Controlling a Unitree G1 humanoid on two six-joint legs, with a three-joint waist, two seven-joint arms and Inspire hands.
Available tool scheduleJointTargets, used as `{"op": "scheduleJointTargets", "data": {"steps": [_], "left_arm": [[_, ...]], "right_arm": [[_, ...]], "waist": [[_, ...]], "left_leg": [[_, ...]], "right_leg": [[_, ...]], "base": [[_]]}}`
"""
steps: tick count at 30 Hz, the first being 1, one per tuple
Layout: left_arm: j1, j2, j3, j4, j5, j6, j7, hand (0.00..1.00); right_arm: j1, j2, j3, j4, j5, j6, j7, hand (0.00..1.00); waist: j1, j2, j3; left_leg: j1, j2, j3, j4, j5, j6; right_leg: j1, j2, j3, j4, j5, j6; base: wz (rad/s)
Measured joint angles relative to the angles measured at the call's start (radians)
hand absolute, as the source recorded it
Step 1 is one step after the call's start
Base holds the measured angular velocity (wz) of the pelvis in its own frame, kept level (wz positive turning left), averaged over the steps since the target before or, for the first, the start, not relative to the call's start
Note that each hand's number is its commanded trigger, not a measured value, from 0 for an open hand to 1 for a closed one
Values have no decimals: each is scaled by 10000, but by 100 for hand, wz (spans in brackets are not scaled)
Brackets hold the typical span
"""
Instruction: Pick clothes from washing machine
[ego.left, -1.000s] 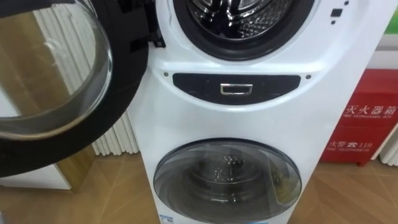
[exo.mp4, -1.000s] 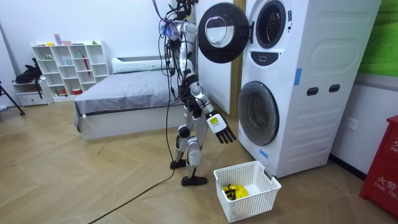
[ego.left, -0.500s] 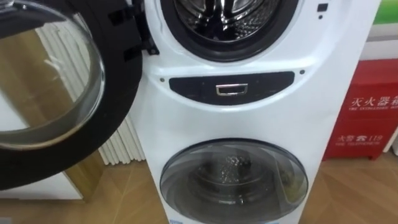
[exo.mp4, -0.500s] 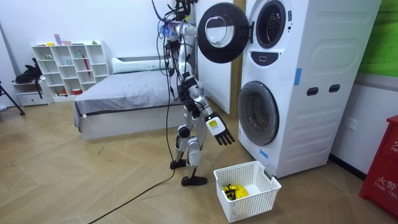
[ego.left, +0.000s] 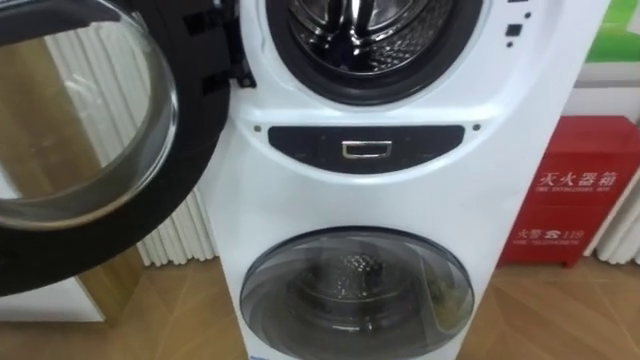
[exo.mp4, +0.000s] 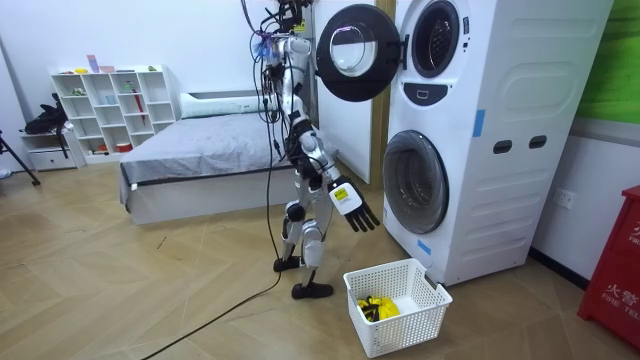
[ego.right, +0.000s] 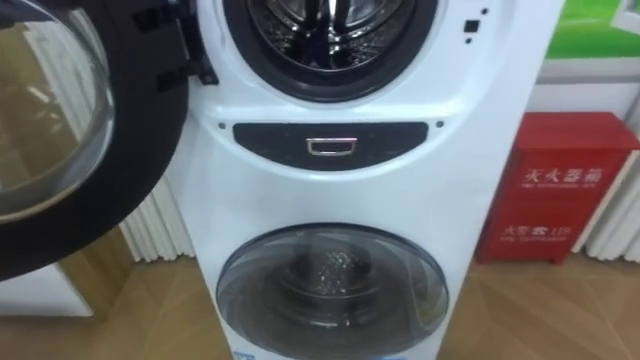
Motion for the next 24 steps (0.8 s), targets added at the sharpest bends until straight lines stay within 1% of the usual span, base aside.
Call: {"op": "scheduleJointTargets", "data": {"steps": [1, 3, 5, 7, 8, 10, 12, 13, 15, 17, 19, 21, 22, 24], "left_arm": [[-15, -76, -6, -18, -16, 10, 40, 0], [-14, -249, -322, -138, -3, 11, -105, 0], [-21, -286, -644, -121, -155, 36, -207, 0], [0, -352, -919, -110, -159, 75, -256, 0], [-6, -352, -1101, -157, -156, 139, -265, 0], [-15, -351, -1179, -242, -144, 265, -252, 0], [-15, -351, -1253, -664, -139, 602, -225, 0], [-16, -351, -1313, -757, -138, 670, -214, 0], [-17, -355, -1766, -1190, -38, 966, -65, 0], [-17, -361, -2035, -1468, 167, 1036, -53, 0], [-17, -378, -2138, -1718, 333, 1097, -45, 0], [-15, -706, -2243, -2436, 550, 1310, -28, 0], [-15, -800, -2291, -2600, 599, 1354, -28, 0], [8, -1316, -2379, -3526, 1013, 1587, -32, 0]], "right_arm": [[-39, 0, 11, 3, -1, 0, 16, 0], [-15, -32, 11, 3, 29, -12, 68, 0], [-49, -47, 102, -11, 70, -14, 71, 0], [-38, -46, 157, -11, 55, -15, 79, 0], [-84, -46, 194, -21, 50, -20, 70, 0], [-180, -45, 194, 20, 37, -26, 55, 0], [-264, -43, 224, 20, 26, -26, 77, 0], [-265, -44, 224, 20, -13, -25, 84, 0], [-210, -43, 340, 20, -258, -23, 127, 0], [-140, -36, 475, 19, -296, -20, 204, 0], [-160, -15, 475, 21, -350, -20, 281, 0], [-178, -3, 497, 13, -455, -20, 281, 0], [-179, 22, 513, 15, -519, -20, 255, 0], [-218, 87, 909, 89, -586, -26, 278, 0]], "waist": [[-49, -13, 3], [-117, -47, 0], [-247, -57, 2], [-267, -72, -6], [-275, -71, -8], [-322, -66, -11], [-317, -64, -11], [-317, -65, -12], [-339, -57, -7], [-339, -52, -3], [-341, -32, 8], [-321, -23, 16], [-319, -24, 17], [-210, -14, 24]], "left_leg": [[2, 3, 10, 0, 0, 0], [7, 7, 38, 3, -1, 2], [-7, 7, 40, 3, -2, 3], [-29, 6, 12, 5, -2, 4], [-71, 7, -8, 37, -2, 4], [-108, -3, -86, 62, -2, 4], [-285, 0, -138, 114, 7, 17], [-304, -1, -159, 127, 10, 22], [-389, -2, -189, 283, 10, 23], [-454, -9, -187, 322, 13, 29], [-511, -11, -188, 382, 10, 42], [-626, -58, -343, 431, 44, 107], [-638, -73, -407, 437, 60, 130], [-690, -91, -569, 504, 98, 184]], "right_leg": [[-1, 16, 39, -4, 4, -6], [-4, 18, 59, -9, 16, -14], [-10, 10, 46, -13, 19, -12], [-11, 3, 49, -16, 19, -11], [-21, 2, 51, -39, 32, -8], [-78, -1, 46, -148, 72, 7], [-156, -2, 55, -226, 154, 18], [-147, -5, 59, -246, 164, 20], [-45, -28, 96, -291, 225, 51], [9, -52, 243, -369, 273, 86], [18, -77, 291, -364, 290, 112], [20, -142, 294, -372, 337, 156], [36, -156, 295, -367, 352, 168], [81, -177, 282, -365, 475, 196]], "base": [[0], [-4], [2], [8], [11], [13], [16], [21], [30], [26], [20], [28], [28], [25]]}}
